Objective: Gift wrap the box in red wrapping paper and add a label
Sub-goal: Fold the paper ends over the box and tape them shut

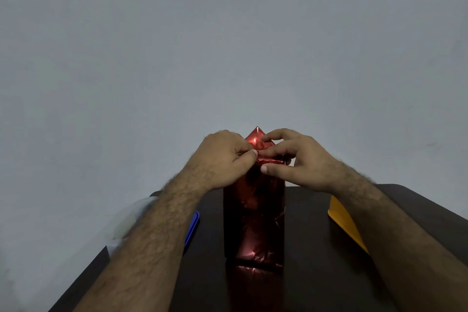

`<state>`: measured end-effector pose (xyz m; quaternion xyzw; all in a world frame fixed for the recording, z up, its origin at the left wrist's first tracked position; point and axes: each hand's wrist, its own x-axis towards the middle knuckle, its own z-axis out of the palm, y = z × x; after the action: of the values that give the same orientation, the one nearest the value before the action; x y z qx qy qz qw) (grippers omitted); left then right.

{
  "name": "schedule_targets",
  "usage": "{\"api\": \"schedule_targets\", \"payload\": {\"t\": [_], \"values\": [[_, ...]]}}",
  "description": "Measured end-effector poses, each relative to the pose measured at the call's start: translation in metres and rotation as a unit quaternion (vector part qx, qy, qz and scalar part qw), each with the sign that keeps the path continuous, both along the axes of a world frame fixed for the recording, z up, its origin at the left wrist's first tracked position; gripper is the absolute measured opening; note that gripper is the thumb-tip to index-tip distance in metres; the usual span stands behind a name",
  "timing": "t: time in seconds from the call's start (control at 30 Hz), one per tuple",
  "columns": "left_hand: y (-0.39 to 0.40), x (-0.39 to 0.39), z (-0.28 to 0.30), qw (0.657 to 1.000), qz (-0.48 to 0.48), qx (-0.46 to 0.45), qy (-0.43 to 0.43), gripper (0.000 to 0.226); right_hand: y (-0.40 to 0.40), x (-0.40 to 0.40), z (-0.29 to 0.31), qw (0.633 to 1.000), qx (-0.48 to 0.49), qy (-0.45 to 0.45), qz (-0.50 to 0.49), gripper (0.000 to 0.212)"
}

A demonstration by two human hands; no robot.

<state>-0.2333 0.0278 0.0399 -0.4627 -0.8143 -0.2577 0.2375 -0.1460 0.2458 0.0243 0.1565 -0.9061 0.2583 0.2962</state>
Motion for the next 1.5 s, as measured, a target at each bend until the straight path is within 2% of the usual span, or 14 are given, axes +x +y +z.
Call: {"api": "schedule_targets", "payload": {"t": [0.1, 0.37, 0.53, 0.6, 0.73, 0.8, 0.9, 1.13, 1.4, 1.5], "values": [[0.003, -0.002, -0.004, 0.999, -0.001, 0.04, 0.0, 0.029, 0.004, 0.003, 0.002, 1.0, 0.011, -0.002, 0.008, 0.033], [0.006, -0.003, -0.007, 0.986, -0.022, 0.126, -0.106, 0.018, -0.007, 0.005, 0.005, 0.997, 0.073, 0.033, -0.015, 0.06], [0.006, -0.001, -0.001, 0.982, 0.007, 0.123, -0.142, 0.017, -0.008, 0.005, 0.006, 0.999, 0.023, 0.035, 0.01, 0.051], [0.004, 0.002, 0.001, 0.989, 0.037, 0.092, -0.11, 0.021, -0.007, 0.005, 0.005, 0.999, 0.021, 0.024, 0.017, 0.05], [-0.008, 0.003, 0.007, 0.997, 0.071, -0.029, -0.004, 0.036, -0.003, 0.004, 0.006, 1.0, 0.017, 0.009, 0.018, 0.046], [-0.011, 0.004, 0.008, 0.999, 0.04, -0.024, 0.021, 0.042, -0.002, 0.003, 0.005, 1.0, 0.01, 0.015, 0.021, 0.044], [-0.009, 0.009, 0.006, 1.0, -0.01, 0.005, 0.023, 0.039, -0.003, 0.001, 0.003, 0.999, 0.009, 0.024, 0.023, 0.04], [-0.006, 0.007, -0.001, 0.997, 0.033, -0.04, 0.058, 0.047, -0.002, -0.001, 0.0, 0.999, -0.021, 0.035, 0.022, 0.044], [-0.001, 0.012, -0.003, 0.987, 0.067, -0.089, 0.118, 0.057, 0.0, -0.001, 0.0, 0.999, -0.005, 0.043, 0.005, 0.046], [0.002, 0.014, -0.007, 0.988, 0.061, -0.077, 0.118, 0.061, 0.0, 0.003, 0.001, 0.998, 0.034, 0.048, -0.023, 0.044]]}}
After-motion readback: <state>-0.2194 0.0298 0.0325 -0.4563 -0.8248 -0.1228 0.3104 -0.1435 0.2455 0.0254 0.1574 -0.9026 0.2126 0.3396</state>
